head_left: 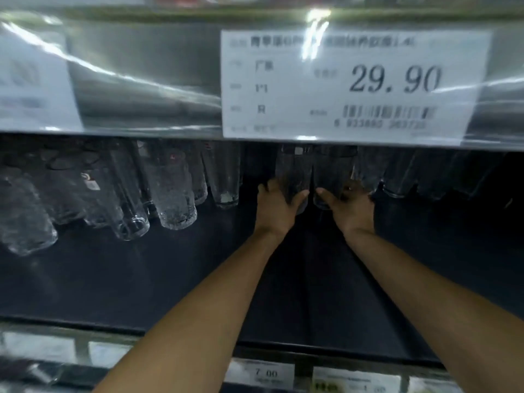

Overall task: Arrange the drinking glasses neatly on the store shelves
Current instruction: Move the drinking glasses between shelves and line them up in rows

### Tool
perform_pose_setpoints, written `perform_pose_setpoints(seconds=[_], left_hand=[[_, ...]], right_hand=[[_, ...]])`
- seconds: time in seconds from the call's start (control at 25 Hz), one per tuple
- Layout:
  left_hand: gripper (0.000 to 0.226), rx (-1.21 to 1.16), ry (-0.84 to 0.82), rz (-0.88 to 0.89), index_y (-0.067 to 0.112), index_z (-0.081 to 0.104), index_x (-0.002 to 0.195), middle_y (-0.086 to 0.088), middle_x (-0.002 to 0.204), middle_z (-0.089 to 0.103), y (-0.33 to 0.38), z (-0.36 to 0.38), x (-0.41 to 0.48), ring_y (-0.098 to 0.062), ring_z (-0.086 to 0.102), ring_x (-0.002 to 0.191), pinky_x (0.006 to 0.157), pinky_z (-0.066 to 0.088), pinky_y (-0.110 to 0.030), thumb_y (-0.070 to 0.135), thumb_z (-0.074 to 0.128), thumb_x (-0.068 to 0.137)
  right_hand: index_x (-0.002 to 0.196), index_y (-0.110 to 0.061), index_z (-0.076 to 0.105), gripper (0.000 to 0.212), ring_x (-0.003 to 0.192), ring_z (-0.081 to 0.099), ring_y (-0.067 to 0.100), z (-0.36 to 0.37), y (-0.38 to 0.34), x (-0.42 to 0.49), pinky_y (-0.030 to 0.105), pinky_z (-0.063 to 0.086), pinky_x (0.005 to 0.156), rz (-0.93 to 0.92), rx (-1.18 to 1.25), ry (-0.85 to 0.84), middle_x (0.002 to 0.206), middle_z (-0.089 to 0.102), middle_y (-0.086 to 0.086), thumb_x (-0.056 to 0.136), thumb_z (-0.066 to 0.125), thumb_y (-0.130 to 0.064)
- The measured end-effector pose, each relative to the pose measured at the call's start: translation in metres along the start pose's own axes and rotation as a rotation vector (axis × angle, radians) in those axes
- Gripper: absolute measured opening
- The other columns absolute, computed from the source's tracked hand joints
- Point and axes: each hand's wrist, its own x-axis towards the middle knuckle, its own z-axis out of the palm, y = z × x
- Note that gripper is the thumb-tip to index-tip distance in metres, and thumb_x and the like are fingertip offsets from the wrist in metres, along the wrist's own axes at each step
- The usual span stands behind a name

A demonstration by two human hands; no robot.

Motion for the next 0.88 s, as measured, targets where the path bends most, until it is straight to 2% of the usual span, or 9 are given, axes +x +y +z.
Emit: perform_pose_setpoints(seconds=[0.12, 0.24, 0.36, 0.44, 0.56, 0.68, 0.76, 0.84, 0.88], left_hand=[[0.073, -0.016, -0.046, -0.025, 0.012, 0.042, 0.138, -0.01, 0.135, 0.048, 0.009, -0.021, -0.038, -0.02, 0.046, 0.124, 0.099, 0.041, -0.025, 0.046, 0.076, 0.083], [0.078, -0.035, -0.153, -0.105, 0.015, 0.039, 0.132, -0.004, 0.13, 0.051, 0.017, -0.044, -0.065, -0.018, 0.053, 0.119, 0.095, 0.047, -0.028, 0.043, 0.084, 0.075], [0.089, 0.007, -0.222, -0.115, 0.02, 0.039, 0.135, 0.002, 0.131, 0.051, 0.02, -0.061, -0.084, -0.015, 0.053, 0.12, 0.1, 0.047, -0.029, 0.045, 0.088, 0.065], [0.084, 0.01, -0.266, -0.081, 0.028, 0.05, 0.129, 0.007, 0.126, 0.06, 0.016, -0.07, -0.094, -0.013, 0.056, 0.119, 0.103, 0.049, -0.036, 0.046, 0.089, 0.057], [0.065, -0.08, -0.344, -0.081, 0.027, 0.058, 0.12, 0.008, 0.116, 0.07, 0.016, -0.079, -0.111, -0.008, 0.064, 0.111, 0.101, 0.052, -0.033, 0.027, 0.09, 0.063], [0.067, -0.095, -0.31, -0.051, 0.017, 0.063, 0.114, 0.003, 0.109, 0.073, 0.015, -0.079, -0.121, -0.011, 0.069, 0.105, 0.096, 0.056, -0.041, 0.038, 0.091, 0.057], [0.06, -0.12, -0.296, -0.051, 0.016, 0.065, 0.108, 0.002, 0.104, 0.074, 0.018, -0.089, -0.131, -0.013, 0.07, 0.103, 0.094, 0.056, -0.045, 0.037, 0.09, 0.058], [0.051, -0.178, -0.263, -0.055, 0.021, 0.064, 0.109, 0.004, 0.104, 0.073, 0.023, -0.103, -0.148, -0.011, 0.069, 0.103, 0.095, 0.056, -0.039, 0.024, 0.089, 0.065], [0.056, -0.222, -0.239, -0.058, 0.025, 0.06, 0.114, 0.008, 0.107, 0.072, 0.028, -0.114, -0.16, -0.006, 0.068, 0.104, 0.095, 0.055, -0.031, 0.021, 0.089, 0.067]], right_hand=[[0.124, -0.015, 0.057, 0.064, 0.101, 0.061, 0.009, -0.021, -0.007, -0.031, 0.013, 0.043, 0.073, 0.016, 0.068, -0.096, 0.112, 0.065, -0.008, 0.076, 0.079, -0.05], [0.135, -0.025, 0.044, 0.072, 0.102, 0.056, 0.007, -0.041, -0.011, -0.059, 0.014, 0.042, 0.079, 0.032, 0.154, -0.236, 0.113, 0.055, -0.013, 0.076, 0.082, -0.041], [0.123, -0.033, 0.05, 0.059, 0.102, 0.058, 0.003, -0.063, -0.012, -0.079, 0.011, 0.042, 0.079, 0.041, 0.172, -0.376, 0.111, 0.06, -0.016, 0.075, 0.084, -0.036], [0.122, -0.031, 0.053, 0.059, 0.103, 0.06, 0.002, -0.074, -0.014, -0.091, 0.016, 0.044, 0.085, 0.066, 0.21, -0.439, 0.112, 0.063, -0.014, 0.073, 0.086, -0.033], [0.122, -0.018, 0.055, 0.071, 0.106, 0.066, 0.017, -0.081, -0.011, -0.106, 0.028, 0.05, 0.09, 0.065, 0.265, -0.471, 0.11, 0.07, -0.001, 0.061, 0.09, -0.03], [0.123, -0.02, 0.054, 0.087, 0.109, 0.066, 0.018, -0.082, -0.019, -0.118, 0.035, 0.052, 0.094, 0.086, 0.312, -0.51, 0.112, 0.07, 0.002, 0.047, 0.092, -0.038], [0.125, -0.026, 0.053, 0.081, 0.111, 0.064, 0.015, -0.085, -0.03, -0.127, 0.032, 0.05, 0.092, 0.1, 0.375, -0.512, 0.115, 0.068, -0.002, 0.056, 0.094, -0.037], [0.123, -0.036, 0.054, 0.069, 0.11, 0.063, 0.011, -0.09, -0.044, -0.14, 0.029, 0.047, 0.093, 0.111, 0.46, -0.505, 0.117, 0.067, -0.008, 0.064, 0.089, -0.036], [0.12, -0.039, 0.056, 0.069, 0.11, 0.063, 0.012, -0.093, -0.051, -0.147, 0.033, 0.047, 0.097, 0.116, 0.498, -0.495, 0.117, 0.068, -0.008, 0.06, 0.089, -0.042]])
